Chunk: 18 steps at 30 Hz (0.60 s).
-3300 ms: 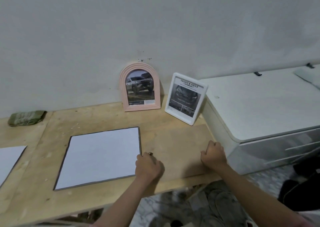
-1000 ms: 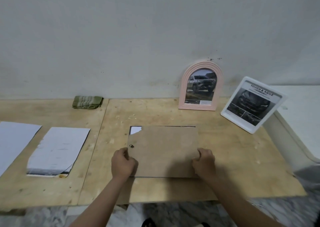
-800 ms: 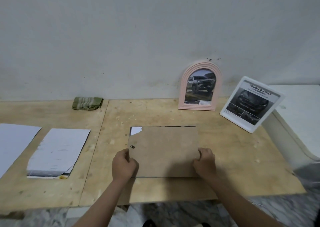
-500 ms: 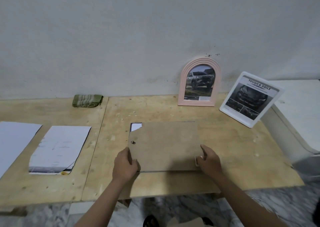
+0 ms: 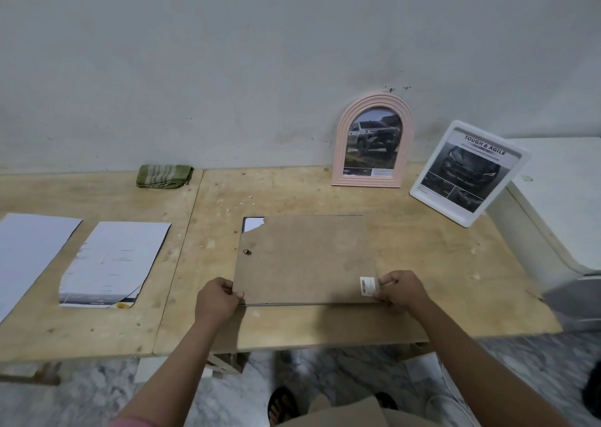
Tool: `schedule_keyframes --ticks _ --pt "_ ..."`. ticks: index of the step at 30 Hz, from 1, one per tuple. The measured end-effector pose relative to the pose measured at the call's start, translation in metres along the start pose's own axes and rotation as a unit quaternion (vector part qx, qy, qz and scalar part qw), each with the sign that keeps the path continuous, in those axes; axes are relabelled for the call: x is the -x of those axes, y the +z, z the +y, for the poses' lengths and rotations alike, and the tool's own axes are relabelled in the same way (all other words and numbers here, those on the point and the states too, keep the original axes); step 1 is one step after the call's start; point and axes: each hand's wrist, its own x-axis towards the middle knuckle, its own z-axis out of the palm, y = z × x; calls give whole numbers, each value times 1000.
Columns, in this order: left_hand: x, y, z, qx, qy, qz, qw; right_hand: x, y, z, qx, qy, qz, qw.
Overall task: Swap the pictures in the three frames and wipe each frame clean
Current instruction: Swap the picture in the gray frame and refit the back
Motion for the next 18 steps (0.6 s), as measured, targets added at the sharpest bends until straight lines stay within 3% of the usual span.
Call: schedule_keyframes --ticks 18 --pt "0 -10 -1 43 -58 -52 996 -4 10 4 -57 3 -13 998"
